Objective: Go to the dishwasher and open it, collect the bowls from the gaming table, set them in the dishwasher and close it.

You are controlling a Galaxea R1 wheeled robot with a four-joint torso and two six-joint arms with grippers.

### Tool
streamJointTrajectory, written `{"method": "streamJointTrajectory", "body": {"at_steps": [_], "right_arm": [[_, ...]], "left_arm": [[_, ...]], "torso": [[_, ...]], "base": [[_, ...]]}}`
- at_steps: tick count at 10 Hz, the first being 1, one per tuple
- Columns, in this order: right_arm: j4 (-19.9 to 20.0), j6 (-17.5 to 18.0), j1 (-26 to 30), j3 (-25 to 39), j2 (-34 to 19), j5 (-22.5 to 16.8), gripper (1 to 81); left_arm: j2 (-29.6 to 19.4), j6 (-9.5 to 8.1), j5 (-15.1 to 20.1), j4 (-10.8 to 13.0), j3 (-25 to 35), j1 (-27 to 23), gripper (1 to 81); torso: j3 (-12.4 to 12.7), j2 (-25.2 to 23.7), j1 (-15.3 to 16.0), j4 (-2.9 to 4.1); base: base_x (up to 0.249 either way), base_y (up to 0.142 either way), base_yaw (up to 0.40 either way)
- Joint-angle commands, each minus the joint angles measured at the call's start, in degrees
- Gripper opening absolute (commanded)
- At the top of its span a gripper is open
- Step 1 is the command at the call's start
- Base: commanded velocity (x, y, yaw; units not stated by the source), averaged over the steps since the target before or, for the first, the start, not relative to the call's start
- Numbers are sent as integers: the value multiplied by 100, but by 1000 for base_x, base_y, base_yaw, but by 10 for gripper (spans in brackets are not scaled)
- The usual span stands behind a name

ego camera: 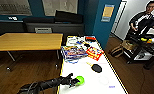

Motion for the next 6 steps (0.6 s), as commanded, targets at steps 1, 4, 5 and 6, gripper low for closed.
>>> {"method": "streamJointTrajectory", "body": {"at_steps": [1,4,5,6], "right_arm": [[-92,-5,202,66,-235,-315,10],[-101,-5,202,13,-200,-342,10],[-101,-5,202,5,-191,-342,10],[-101,-5,194,5,-191,-342,10]], "left_arm": [[80,25,147,100,93,-739,811],[115,-71,121,92,75,-668,811],[141,-342,121,133,93,-660,811],[211,-432,121,170,84,-659,811]], "torso": [[0,0,0,0],[0,0,0,0],[0,0,0,0],[0,0,2,0]], "base": [[0,0,0],[0,0,0],[0,0,0],[0,0,0]]}}
